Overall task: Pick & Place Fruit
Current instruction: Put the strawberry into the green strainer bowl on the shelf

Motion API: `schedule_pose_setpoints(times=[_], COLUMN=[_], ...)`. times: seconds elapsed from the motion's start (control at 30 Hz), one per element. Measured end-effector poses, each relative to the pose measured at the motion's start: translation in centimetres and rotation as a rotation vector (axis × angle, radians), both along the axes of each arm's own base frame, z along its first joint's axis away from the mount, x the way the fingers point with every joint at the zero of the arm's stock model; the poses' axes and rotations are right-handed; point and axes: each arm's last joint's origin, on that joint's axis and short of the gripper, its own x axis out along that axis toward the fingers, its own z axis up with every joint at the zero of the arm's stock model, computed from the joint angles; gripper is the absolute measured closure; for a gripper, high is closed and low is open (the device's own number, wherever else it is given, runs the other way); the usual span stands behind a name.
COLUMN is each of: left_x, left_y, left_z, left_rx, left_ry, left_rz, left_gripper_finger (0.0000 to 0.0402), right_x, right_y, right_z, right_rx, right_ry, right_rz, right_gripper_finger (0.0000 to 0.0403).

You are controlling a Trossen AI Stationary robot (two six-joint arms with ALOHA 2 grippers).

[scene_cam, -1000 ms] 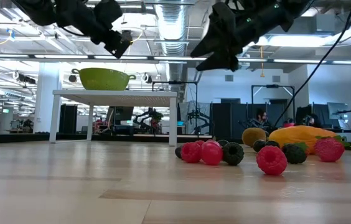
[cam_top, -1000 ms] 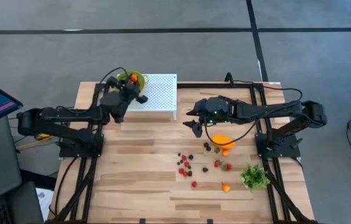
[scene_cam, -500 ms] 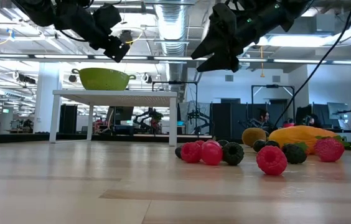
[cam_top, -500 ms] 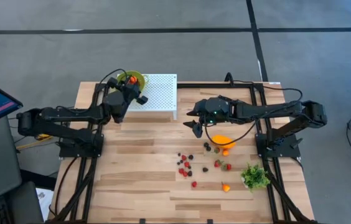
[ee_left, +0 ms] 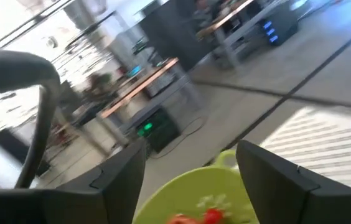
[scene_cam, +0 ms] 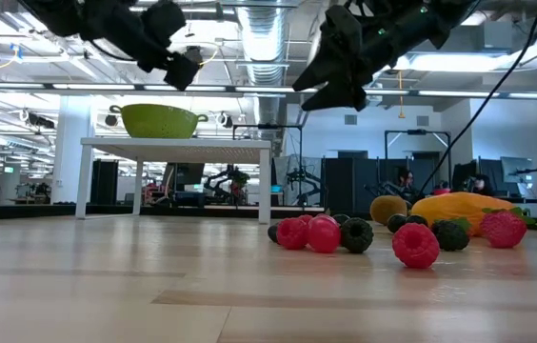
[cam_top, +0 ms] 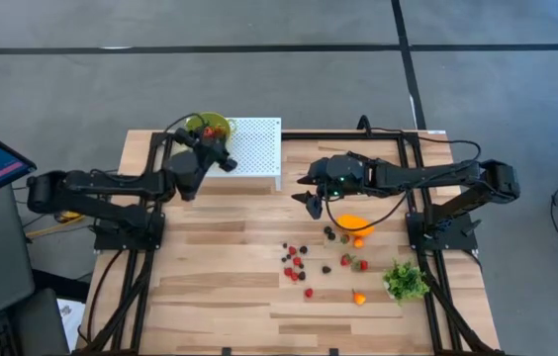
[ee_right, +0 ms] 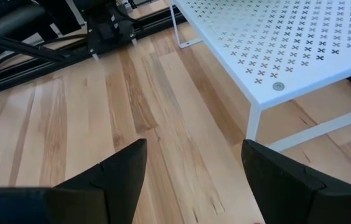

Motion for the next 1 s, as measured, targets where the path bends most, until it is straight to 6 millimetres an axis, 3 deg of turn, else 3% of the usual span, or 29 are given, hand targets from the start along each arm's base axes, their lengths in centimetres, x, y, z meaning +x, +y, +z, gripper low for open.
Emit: schedule_pose_setpoints(times=[0.3,0.53,0.77,1.0], left_x=[1.5,1.6,1.2,0.5], left_y=[-7.1,-11.7,-13.9,-14.1], left_z=[-0.1,-0.7,-1.4,-3.9], left_rx=[-0.071,-0.264,-0.458,-0.558], left_ry=[-0.101,-0.154,-0.165,-0.125], left_rz=[-0.478,-0.984,-1.241,-1.254], left_gripper_finger=[0.0170,0.0179,0.0183,0.0182], right_x=[-0.3,1.0,1.6,0.9], right_y=[0.3,0.5,-1.6,-3.7], right_z=[-0.8,-4.1,-7.9,-8.9], right_rx=[-0.012,-0.041,-0.079,-0.077], right_ry=[0.085,0.221,0.375,0.458], right_rz=[0.022,0.054,-0.015,-0.053], right_gripper_finger=[0.0148,0.0148,0.0148,0.0148])
